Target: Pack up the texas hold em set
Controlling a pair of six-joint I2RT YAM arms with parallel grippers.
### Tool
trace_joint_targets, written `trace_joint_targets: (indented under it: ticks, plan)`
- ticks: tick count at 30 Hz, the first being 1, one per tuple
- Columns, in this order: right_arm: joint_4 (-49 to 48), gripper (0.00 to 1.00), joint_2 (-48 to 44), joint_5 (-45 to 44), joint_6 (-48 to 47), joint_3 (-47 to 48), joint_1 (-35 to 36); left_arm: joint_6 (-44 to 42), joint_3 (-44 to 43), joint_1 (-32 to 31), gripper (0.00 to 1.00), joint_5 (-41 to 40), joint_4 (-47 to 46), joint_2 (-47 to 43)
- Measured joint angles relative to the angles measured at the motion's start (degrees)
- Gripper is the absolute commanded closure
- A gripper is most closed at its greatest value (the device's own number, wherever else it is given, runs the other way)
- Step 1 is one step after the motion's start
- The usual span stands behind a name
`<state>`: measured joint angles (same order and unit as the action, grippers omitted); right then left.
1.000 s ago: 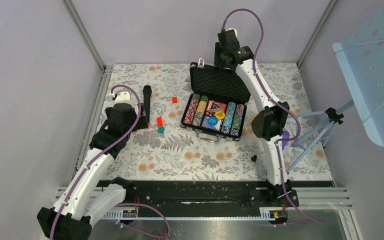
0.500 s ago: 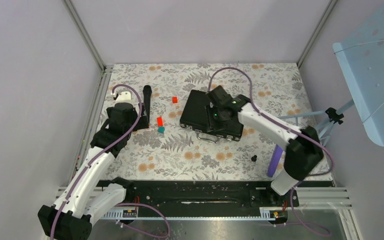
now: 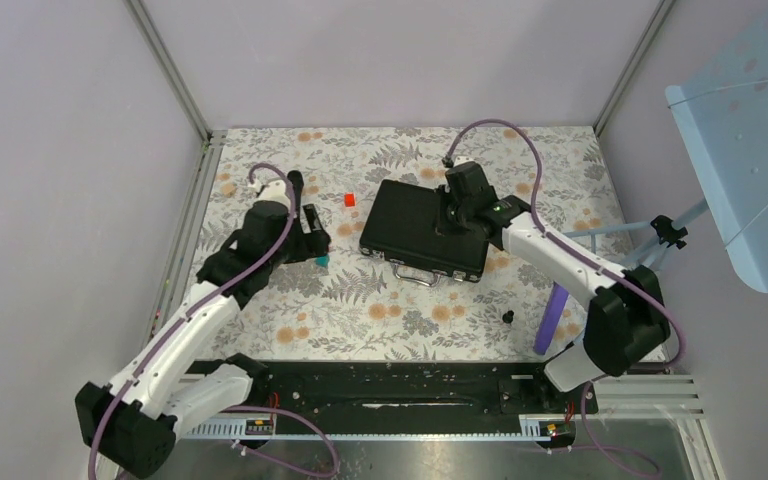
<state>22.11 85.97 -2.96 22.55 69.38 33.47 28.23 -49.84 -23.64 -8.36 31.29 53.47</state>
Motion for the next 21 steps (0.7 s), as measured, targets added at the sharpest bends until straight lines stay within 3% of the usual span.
trace_joint_targets:
  ticks: [9, 21]
  plan:
    - [-9.2, 0.99, 8.8, 3.3, 2.5, -7.7, -1.8, 7.2, 0.0, -12.7, 0.32, 0.0, -7.5, 10.8]
    - [-15.0, 0.99, 7.5, 4.3, 7.4, -11.4, -1.8, 10.9, 1.4, -14.8, 0.85, 0.2, -23.8, 21.6]
